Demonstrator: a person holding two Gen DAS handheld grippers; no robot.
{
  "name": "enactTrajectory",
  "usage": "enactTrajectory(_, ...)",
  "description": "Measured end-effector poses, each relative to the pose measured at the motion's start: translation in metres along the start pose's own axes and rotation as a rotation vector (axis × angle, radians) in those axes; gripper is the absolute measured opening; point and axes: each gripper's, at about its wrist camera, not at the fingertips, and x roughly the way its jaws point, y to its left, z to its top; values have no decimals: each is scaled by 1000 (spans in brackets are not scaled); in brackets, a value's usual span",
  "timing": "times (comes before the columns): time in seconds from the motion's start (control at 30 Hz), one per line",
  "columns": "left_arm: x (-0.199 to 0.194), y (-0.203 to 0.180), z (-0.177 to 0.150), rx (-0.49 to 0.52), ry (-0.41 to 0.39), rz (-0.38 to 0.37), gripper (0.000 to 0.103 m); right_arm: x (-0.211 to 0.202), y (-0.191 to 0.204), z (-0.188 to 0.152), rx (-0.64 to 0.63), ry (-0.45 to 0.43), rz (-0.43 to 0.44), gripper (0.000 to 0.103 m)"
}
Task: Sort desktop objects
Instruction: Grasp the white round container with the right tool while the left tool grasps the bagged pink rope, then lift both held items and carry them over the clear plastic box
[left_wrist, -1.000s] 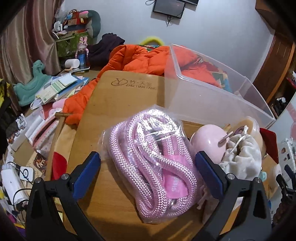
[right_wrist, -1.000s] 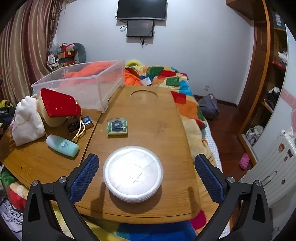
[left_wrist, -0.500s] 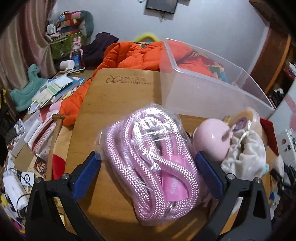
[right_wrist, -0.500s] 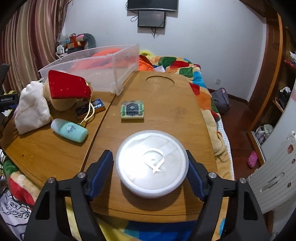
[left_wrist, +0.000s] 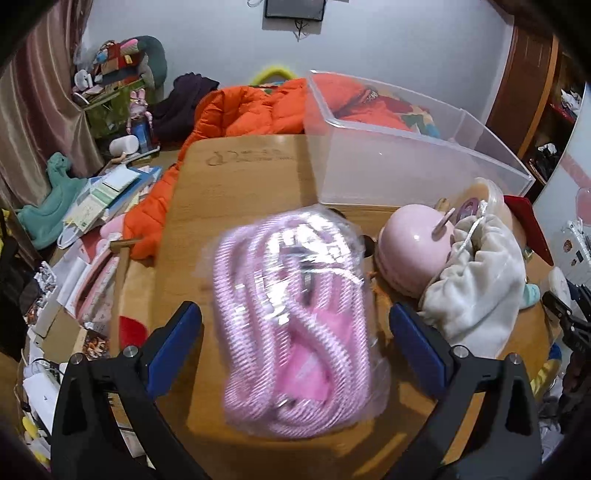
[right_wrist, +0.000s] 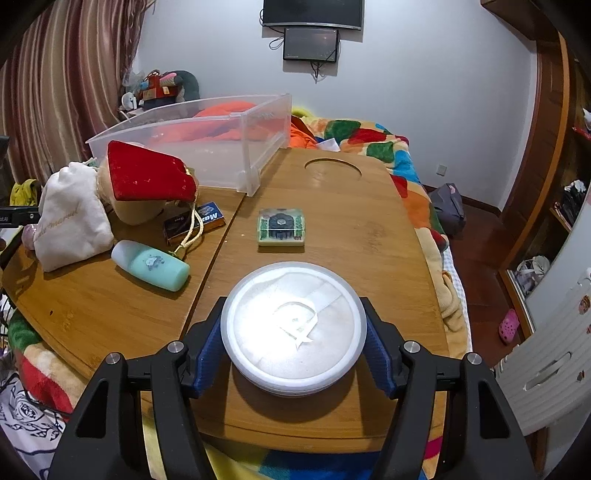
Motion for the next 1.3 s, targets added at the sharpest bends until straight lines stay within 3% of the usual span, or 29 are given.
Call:
enactTrajectory(0.17,9,-3,-2,27,-12,55,101,0,-1,2,-5,3,5,62)
enactTrajectory(0.3,3,5,-8,27,-37,83,91,1,-4,3,8,3,16,62)
enactTrajectory(0.47,-3,3,-14,45,-61,72,67,1,-7,5,31,3,42,62)
enactTrajectory(0.7,-10,8,-18,8,-77,46,56,-12,-9,18,48,-32,66,62)
enactTrajectory(0.9,-34,18,-16,-37,-131,14,55,-23,-4,35,28,-64,90,62)
enactTrajectory(1.3,-88,0,11,15,-263,-75,55,-39,16,79,-37,-148,142,62)
